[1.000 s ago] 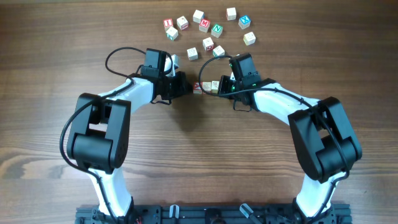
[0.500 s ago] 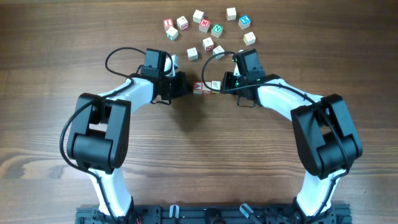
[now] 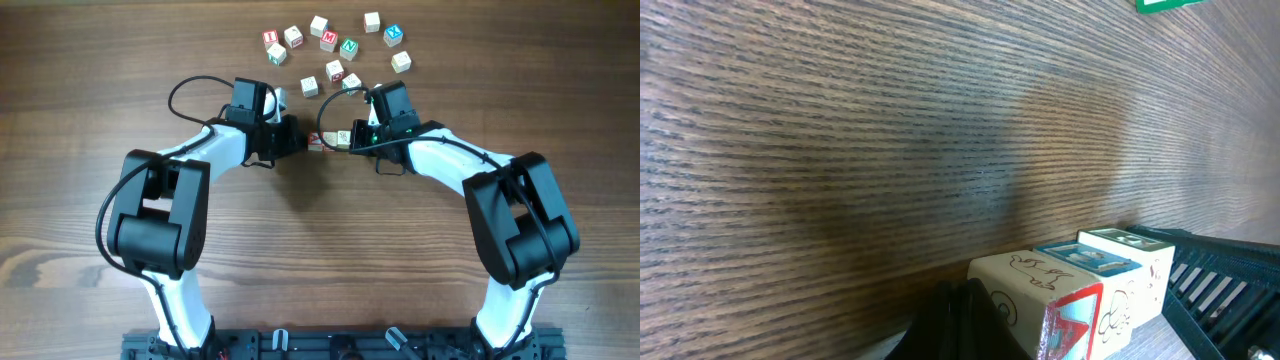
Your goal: Form a horizontal line
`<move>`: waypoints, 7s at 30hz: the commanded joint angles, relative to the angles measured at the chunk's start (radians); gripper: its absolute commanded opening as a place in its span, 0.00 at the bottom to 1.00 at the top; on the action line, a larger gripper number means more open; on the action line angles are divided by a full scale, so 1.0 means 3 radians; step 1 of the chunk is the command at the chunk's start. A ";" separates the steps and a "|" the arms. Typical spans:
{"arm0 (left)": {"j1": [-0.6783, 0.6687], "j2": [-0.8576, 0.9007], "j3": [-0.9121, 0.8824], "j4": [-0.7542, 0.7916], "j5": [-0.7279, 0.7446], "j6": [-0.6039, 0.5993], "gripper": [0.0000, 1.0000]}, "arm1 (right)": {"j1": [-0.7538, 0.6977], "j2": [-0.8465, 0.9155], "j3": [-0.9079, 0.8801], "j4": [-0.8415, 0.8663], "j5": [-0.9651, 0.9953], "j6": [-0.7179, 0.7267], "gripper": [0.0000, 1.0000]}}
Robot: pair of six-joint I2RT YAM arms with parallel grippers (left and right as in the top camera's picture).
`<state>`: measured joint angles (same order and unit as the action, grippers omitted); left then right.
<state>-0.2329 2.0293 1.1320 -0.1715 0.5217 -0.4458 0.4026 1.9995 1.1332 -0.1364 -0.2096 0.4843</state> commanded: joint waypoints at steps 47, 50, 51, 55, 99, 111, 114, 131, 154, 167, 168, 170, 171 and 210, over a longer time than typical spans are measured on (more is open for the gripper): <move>0.0006 0.0062 -0.0022 -0.0064 0.0004 0.0055 0.04 | -0.0088 0.0080 0.0847 -0.0430 0.0098 -0.0552 0.05; 0.0006 0.0062 -0.0022 -0.0062 0.0004 0.0055 0.04 | -0.0046 0.0080 0.0847 -0.0467 0.0098 -0.0554 0.05; 0.0006 0.0062 -0.0022 -0.0064 0.0004 0.0055 0.04 | -0.0029 0.0080 0.0847 -0.0486 0.0098 -0.0553 0.05; 0.0006 0.0062 -0.0022 -0.0061 0.0004 0.0055 0.04 | 0.0034 0.0080 0.0847 -0.0532 0.0100 -0.0554 0.05; 0.0006 0.0062 -0.0022 -0.0050 0.0003 0.0055 0.04 | 0.0089 0.0262 0.0847 -0.0732 -0.0081 -0.0479 0.04; 0.0006 0.0062 -0.0022 -0.0050 0.0003 0.0055 0.04 | 0.0109 0.0262 0.0847 -0.0734 -0.0092 -0.0477 0.05; 0.0006 0.0062 -0.0022 -0.0051 0.0003 0.0055 0.04 | 0.0109 0.0262 0.0847 -0.0735 -0.0092 -0.0477 0.04; 0.0006 0.0062 -0.0022 -0.0051 0.0003 0.0055 0.04 | 0.0111 0.0262 0.0847 -0.0811 -0.0093 -0.0470 0.04; 0.0006 0.0062 -0.0022 -0.0053 0.0003 0.0055 0.04 | 0.0085 0.0252 0.0898 -0.1185 0.0497 -0.0131 0.04; 0.0006 0.0062 -0.0022 -0.0052 0.0003 0.0055 0.04 | 0.0085 0.0252 0.0898 -0.1153 0.0134 -0.0245 0.04; 0.0006 0.0062 -0.0022 -0.0052 0.0003 0.0055 0.04 | 0.0085 0.0252 0.0898 -0.1153 0.0135 -0.0244 0.05; 0.0006 0.0062 -0.0022 -0.0052 0.0003 0.0055 0.04 | 0.0085 0.0252 0.0898 -0.1147 0.0134 -0.0244 0.05; 0.0006 0.0062 -0.0022 -0.0052 0.0003 0.0055 0.04 | 0.0085 0.0252 0.0898 -0.1143 0.0121 -0.0245 0.04; 0.0006 0.0062 -0.0022 -0.0090 -0.0150 0.0055 0.04 | 0.0085 0.0252 0.0896 -0.1246 0.0431 -0.0243 0.04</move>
<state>-0.2329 2.0293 1.1320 -0.1860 0.5205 -0.4461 0.4267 2.0640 1.3781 -0.5098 -0.0956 0.4213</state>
